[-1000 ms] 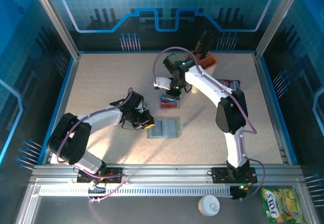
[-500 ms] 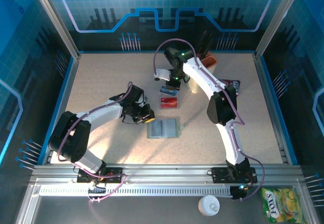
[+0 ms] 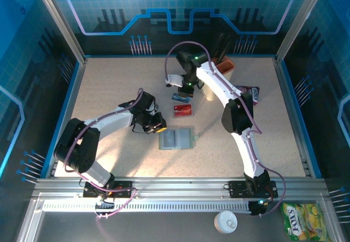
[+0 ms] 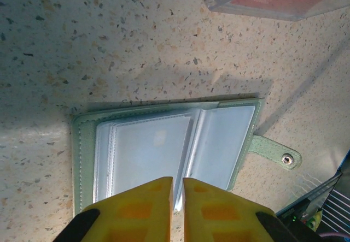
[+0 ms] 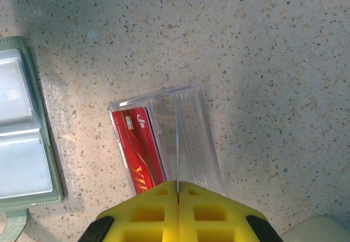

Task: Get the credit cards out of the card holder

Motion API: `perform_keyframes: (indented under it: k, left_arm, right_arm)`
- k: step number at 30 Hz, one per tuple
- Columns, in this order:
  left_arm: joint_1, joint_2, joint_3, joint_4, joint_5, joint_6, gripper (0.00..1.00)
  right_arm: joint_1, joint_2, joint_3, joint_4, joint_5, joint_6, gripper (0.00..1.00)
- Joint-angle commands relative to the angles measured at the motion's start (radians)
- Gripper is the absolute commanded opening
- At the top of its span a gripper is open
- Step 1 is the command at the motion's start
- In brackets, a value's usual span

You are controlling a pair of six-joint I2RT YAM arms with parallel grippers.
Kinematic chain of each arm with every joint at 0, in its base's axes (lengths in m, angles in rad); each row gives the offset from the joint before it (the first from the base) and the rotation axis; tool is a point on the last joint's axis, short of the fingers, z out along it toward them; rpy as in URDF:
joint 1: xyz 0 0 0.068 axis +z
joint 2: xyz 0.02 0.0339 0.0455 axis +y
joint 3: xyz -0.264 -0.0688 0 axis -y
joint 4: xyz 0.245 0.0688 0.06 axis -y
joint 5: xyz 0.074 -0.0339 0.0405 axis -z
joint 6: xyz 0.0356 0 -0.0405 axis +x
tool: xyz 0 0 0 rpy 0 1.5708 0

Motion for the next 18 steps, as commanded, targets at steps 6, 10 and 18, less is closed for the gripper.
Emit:
perform_keyframes:
  k: [6,10,18]
  left_arm:
    - [0.01,0.003,0.024,-0.031,0.018,0.031,0.13]
    - [0.011,0.008,0.025,-0.029,0.02,0.03,0.13]
    - [0.014,0.015,0.029,-0.029,0.024,0.033,0.13]
  right_arm:
    - [-0.019,0.003,0.047,-0.019,-0.02,-0.018,0.0]
    - [-0.024,0.013,0.049,-0.018,-0.019,-0.021,0.0]
    - [-0.03,0.032,0.047,-0.035,-0.007,-0.029,0.0]
